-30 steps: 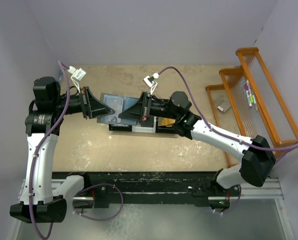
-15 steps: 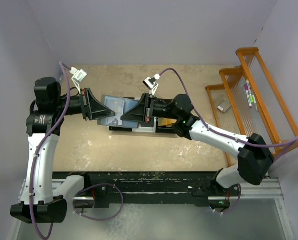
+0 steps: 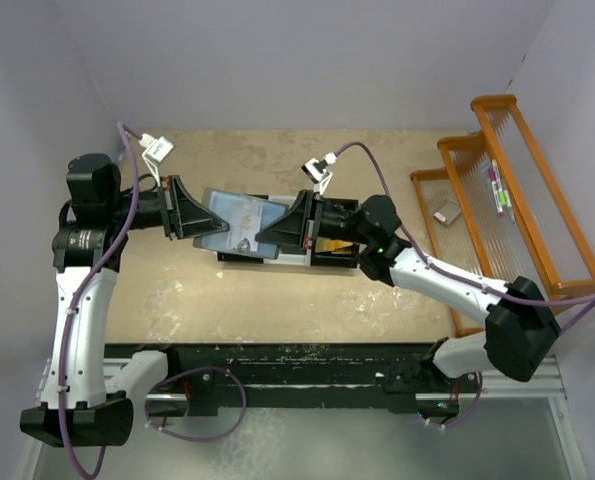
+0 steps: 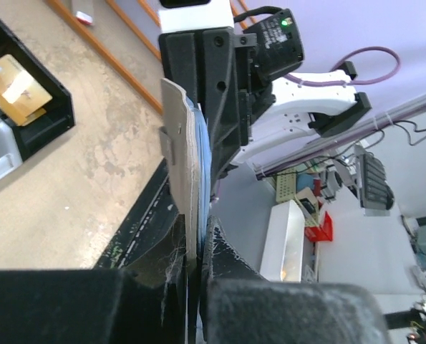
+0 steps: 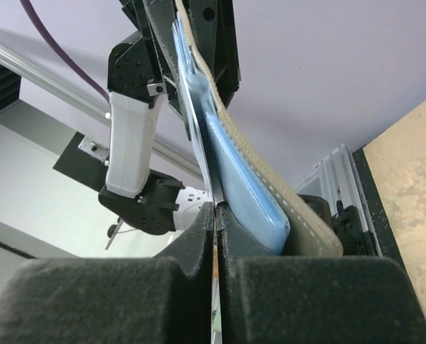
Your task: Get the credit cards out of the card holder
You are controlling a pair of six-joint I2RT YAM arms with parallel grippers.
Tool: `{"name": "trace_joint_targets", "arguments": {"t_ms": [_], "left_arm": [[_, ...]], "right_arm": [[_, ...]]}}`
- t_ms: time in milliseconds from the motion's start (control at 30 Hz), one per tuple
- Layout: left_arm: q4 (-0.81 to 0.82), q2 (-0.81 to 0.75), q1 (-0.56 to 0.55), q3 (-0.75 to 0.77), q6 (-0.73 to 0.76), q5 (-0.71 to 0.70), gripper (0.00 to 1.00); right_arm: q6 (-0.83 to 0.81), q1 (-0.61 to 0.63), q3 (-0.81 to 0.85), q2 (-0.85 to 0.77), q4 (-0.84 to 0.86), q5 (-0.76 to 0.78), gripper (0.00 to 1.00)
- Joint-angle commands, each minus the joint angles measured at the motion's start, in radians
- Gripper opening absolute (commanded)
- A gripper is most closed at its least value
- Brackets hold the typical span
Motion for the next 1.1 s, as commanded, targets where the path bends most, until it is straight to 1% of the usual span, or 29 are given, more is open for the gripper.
{"name": "trace_joint_targets", "arguments": {"t_ms": [0,100,233,333,433,533,567,633,800,867,1067], "left_arm": [[-0.159,0.007,-0.004,0.111,0.181,-0.136,0.0],[-0.287,0.04,-0.004,0.186,0.35,-0.337,0.0],[-0.361,0.055,-0.003,0.231,0.47,-0.589,0.0],[-0.398,0.063,-0.003,0.265,0.544,-0.713,0.0],[-0.397,0.047,-0.004,0.277,0.584,-0.786,0.0],[-0.399,0.029,-0.004,0.289,0.605,-0.785,0.0],[-0.399,0.025,-0.004,0.294,0.607,-0.78,0.0],[-0.409,0.021,-0.004,0.312,0.616,-0.752,0.0],[-0.439,0.008,-0.004,0.328,0.606,-0.601,0.0],[-0.439,-0.007,-0.004,0.318,0.596,-0.537,0.0],[-0.431,-0.028,-0.004,0.313,0.565,-0.432,0.0]], "right_arm": [[-0.035,-0.02,-0.013,-0.045,-0.018,0.005,0.0],[-0.065,-0.044,-0.024,-0.076,-0.088,0.003,0.0],[-0.074,-0.104,-0.075,-0.122,-0.138,-0.011,0.0],[-0.115,-0.138,-0.09,-0.147,-0.236,-0.008,0.0],[-0.209,-0.148,-0.059,-0.144,-0.416,0.036,0.0],[-0.284,-0.148,-0.011,-0.101,-0.532,0.093,0.0],[-0.318,-0.148,0.015,-0.082,-0.558,0.141,0.0],[-0.359,-0.139,0.053,-0.023,-0.596,0.189,0.0],[-0.383,-0.119,0.186,0.185,-0.629,0.264,0.0],[-0.402,-0.098,0.267,0.258,-0.668,0.321,0.0],[-0.432,-0.045,0.429,0.462,-0.774,0.443,0.0]]}}
